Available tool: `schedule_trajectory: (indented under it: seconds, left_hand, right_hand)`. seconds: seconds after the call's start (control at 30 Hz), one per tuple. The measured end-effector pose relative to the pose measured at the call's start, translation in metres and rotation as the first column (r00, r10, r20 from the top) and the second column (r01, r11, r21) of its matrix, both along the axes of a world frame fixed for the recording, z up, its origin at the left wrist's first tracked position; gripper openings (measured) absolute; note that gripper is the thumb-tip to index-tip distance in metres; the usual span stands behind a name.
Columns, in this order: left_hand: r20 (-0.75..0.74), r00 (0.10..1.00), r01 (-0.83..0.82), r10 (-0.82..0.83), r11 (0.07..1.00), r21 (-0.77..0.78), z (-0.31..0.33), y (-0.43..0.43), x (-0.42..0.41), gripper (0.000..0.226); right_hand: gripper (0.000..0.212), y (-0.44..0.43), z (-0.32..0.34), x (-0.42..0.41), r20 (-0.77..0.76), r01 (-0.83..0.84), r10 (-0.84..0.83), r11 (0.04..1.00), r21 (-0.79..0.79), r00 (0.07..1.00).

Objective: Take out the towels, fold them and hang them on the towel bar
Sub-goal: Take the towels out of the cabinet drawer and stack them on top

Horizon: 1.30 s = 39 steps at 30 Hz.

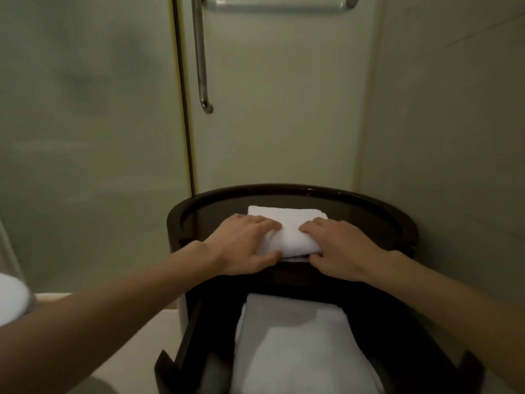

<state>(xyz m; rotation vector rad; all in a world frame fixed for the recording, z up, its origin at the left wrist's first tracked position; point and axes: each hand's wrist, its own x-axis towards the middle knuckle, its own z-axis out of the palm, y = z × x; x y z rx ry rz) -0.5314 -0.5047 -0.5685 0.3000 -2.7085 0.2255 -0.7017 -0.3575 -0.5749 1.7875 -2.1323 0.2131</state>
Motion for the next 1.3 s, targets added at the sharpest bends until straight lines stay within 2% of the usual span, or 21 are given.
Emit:
schedule_trajectory:
  seconds: [0.07,0.2,0.47,0.6,0.67,0.77,0.83,0.9,1.07,1.2,1.3]
  left_hand:
    - [0.028,1.000,0.011,-0.011,1.000,0.010,-0.001,0.005,0.000,0.071]
    - [0.219,0.976,-0.015,0.004,0.999,0.050,-0.010,0.009,-0.003,0.074]
    - [0.264,0.964,-0.017,0.005,0.999,0.041,-0.017,0.012,-0.002,0.070]
    - [0.263,0.965,-0.005,-0.001,1.000,0.021,-0.008,0.018,0.004,0.067]
    - [0.268,0.963,0.030,-0.029,1.000,0.001,-0.006,0.023,0.012,0.065]
    - [0.266,0.954,0.152,-0.140,0.988,-0.024,-0.004,0.038,0.032,0.061]
    - [0.280,0.937,0.224,-0.210,0.974,-0.017,-0.006,0.052,0.046,0.054]
    - [0.334,0.911,0.251,-0.243,0.968,0.021,-0.012,0.062,0.055,0.047]
    - [0.495,0.810,0.261,-0.314,0.949,0.176,-0.038,0.079,0.064,0.059]
    - [0.559,0.772,0.230,-0.303,0.953,0.199,-0.047,0.082,0.060,0.070]
    - [0.601,0.751,0.219,-0.274,0.962,0.165,-0.050,0.083,0.057,0.074]
  right_hand:
    - [0.061,0.002,0.004,-0.002,0.015,-0.017,0.017,1.000,0.000,1.000]
    - [0.068,0.004,-0.003,0.000,0.073,-0.042,0.036,0.996,0.078,0.997]
    - [0.068,0.008,-0.015,0.004,0.089,-0.062,0.056,0.996,0.065,0.994]
    - [0.065,0.021,-0.007,0.016,0.022,-0.084,0.083,0.995,0.046,0.996]
    - [0.060,0.034,-0.005,0.026,-0.025,-0.148,0.148,0.989,0.012,0.989]
    - [0.040,0.059,0.000,0.045,-0.061,-0.281,0.281,0.960,0.018,0.958]
    - [0.029,0.072,-0.001,0.055,-0.031,-0.343,0.347,0.936,0.084,0.938]
    - [0.027,0.080,-0.007,0.060,0.005,-0.352,0.359,0.913,0.206,0.933]
    - [0.044,0.092,-0.027,0.063,0.051,-0.308,0.324,0.823,0.478,0.945]
    - [0.057,0.095,-0.029,0.062,0.099,-0.301,0.296,0.784,0.543,0.950]
    - [0.054,0.096,-0.034,0.063,0.084,-0.314,0.324,0.767,0.560,0.942]
